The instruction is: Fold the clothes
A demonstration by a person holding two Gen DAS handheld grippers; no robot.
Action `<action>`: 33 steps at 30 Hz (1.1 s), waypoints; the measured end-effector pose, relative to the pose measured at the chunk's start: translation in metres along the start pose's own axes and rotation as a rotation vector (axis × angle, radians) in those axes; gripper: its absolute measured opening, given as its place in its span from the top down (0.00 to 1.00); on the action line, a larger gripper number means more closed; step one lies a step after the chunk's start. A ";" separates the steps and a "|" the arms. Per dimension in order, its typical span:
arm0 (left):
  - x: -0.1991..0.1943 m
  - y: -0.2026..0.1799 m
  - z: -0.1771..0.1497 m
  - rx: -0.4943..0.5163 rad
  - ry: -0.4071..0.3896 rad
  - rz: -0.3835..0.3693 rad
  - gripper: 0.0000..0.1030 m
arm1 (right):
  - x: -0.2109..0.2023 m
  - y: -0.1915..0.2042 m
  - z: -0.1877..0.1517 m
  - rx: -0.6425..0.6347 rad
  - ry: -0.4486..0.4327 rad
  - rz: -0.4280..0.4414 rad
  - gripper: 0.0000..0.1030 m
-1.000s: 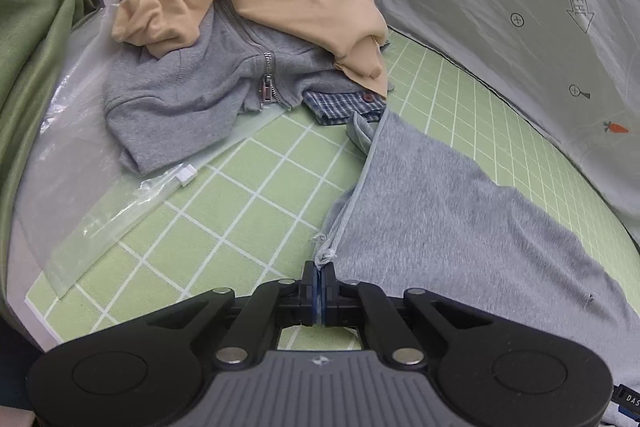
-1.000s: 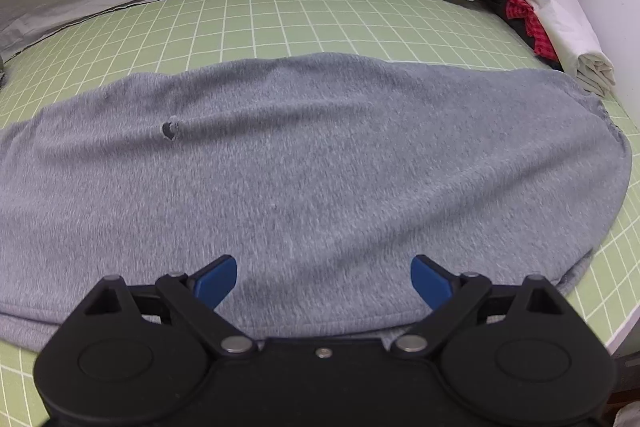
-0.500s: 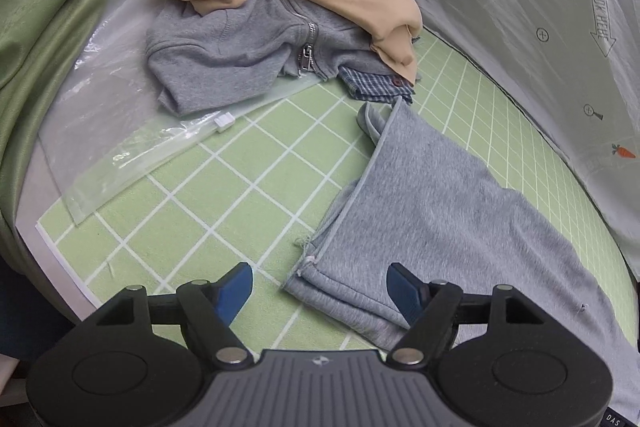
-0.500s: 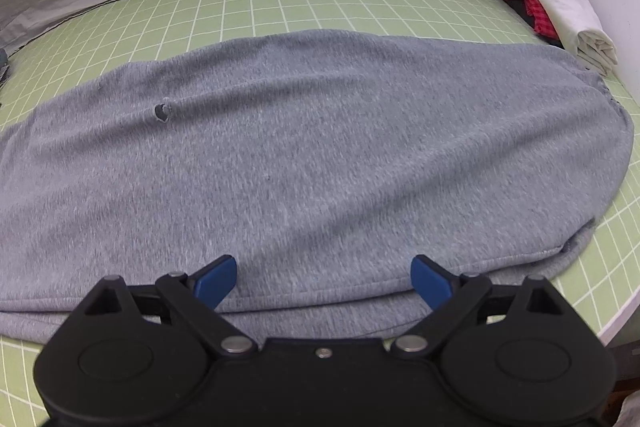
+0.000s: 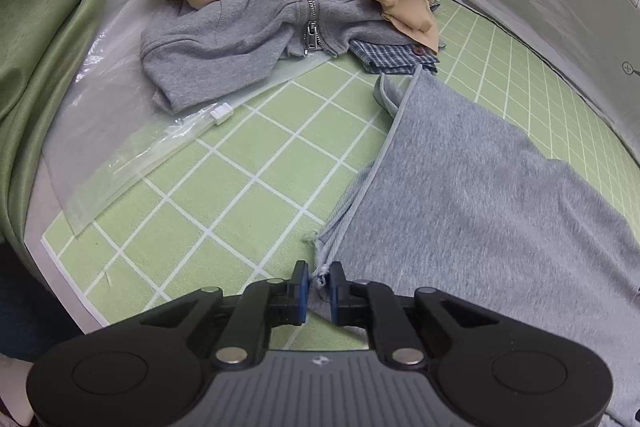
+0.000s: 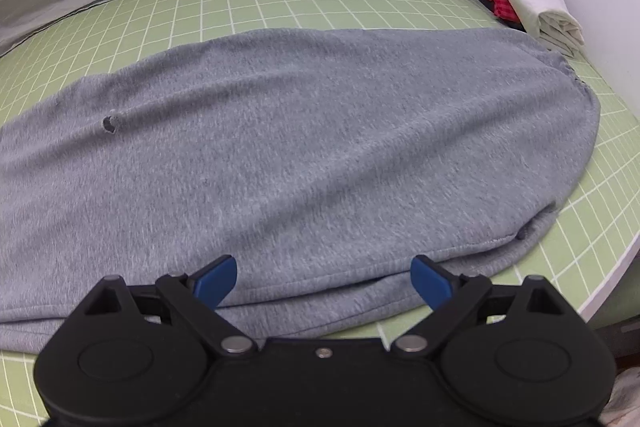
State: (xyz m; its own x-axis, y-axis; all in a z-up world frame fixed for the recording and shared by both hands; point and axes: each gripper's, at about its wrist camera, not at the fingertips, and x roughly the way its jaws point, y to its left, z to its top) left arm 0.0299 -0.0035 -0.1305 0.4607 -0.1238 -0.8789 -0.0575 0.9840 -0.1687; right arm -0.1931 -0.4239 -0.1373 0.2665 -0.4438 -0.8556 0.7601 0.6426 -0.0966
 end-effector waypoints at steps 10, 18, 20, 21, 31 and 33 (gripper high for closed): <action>-0.023 -0.057 0.028 0.016 -0.119 0.001 0.96 | 0.012 -0.066 0.022 0.070 0.015 -0.016 0.08; -0.054 -0.217 0.002 0.297 -0.217 -0.187 0.96 | 0.025 -0.130 0.040 0.103 0.024 -0.018 0.08; -0.060 -0.260 -0.035 0.419 -0.182 -0.274 0.97 | 0.029 -0.144 0.039 0.093 0.033 -0.019 0.08; -0.063 -0.281 -0.054 0.480 -0.164 -0.317 0.96 | 0.031 -0.151 0.038 0.092 0.039 -0.021 0.08; -0.020 -0.324 -0.169 0.661 0.097 -0.306 0.90 | 0.048 -0.207 0.039 0.128 0.072 -0.032 0.08; -0.021 -0.320 -0.163 0.607 0.095 -0.330 0.78 | 0.050 -0.214 0.040 0.129 0.072 -0.029 0.08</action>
